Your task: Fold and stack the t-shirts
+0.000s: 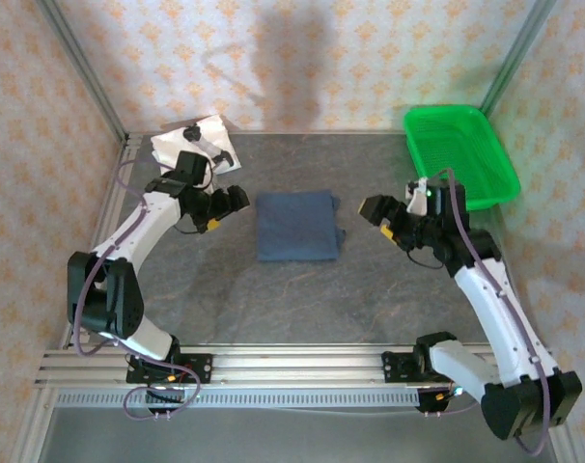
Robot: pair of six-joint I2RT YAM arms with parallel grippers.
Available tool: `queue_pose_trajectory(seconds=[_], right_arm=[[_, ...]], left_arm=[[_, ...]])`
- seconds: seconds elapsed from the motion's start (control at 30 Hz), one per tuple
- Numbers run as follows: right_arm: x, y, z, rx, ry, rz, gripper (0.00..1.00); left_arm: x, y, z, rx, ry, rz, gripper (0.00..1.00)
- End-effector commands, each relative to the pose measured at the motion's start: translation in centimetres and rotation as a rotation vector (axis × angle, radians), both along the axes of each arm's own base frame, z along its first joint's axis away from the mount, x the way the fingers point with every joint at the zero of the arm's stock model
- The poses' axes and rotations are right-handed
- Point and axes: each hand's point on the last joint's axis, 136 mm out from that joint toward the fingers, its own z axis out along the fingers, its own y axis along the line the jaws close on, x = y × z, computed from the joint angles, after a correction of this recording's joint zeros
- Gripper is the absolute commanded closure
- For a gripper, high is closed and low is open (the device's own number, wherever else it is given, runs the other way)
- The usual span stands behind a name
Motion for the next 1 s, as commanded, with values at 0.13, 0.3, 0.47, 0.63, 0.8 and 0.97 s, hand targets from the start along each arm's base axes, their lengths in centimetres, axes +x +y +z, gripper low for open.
queue_pose_trajectory(seconds=[0.13,0.3,0.47,0.63,0.8,0.97], right_arm=[[-2.1,-0.7,-1.6,0.024,0.007,-0.042,0.06],[-3.0,-1.0,-1.9,0.014,0.016,-0.055,0.06],[-3.7,-1.2,-1.9,0.016,0.023,-0.060,0.06],[-4.4,-1.4,-2.2,0.023,0.025,-0.070,0.06],[-4.9,-1.5,-2.5,0.027,0.033,-0.078,0.06],[-5.2,-1.5,-2.6,0.029,0.039,-0.076,0.05]], left_arm=[[2.4,-3.3,-3.2,-0.011,-0.032,-0.058,0.12],[2.9,-5.1,-6.1,0.014,0.036,-0.083,0.15],[3.8,-5.9,-7.8,0.040,0.063,-0.084,0.16],[4.5,-6.9,-9.3,0.048,0.083,-0.095,0.18],[5.0,-8.0,-10.2,0.054,0.096,-0.114,0.20],[5.1,-9.2,-11.1,0.086,0.120,-0.143,0.22]])
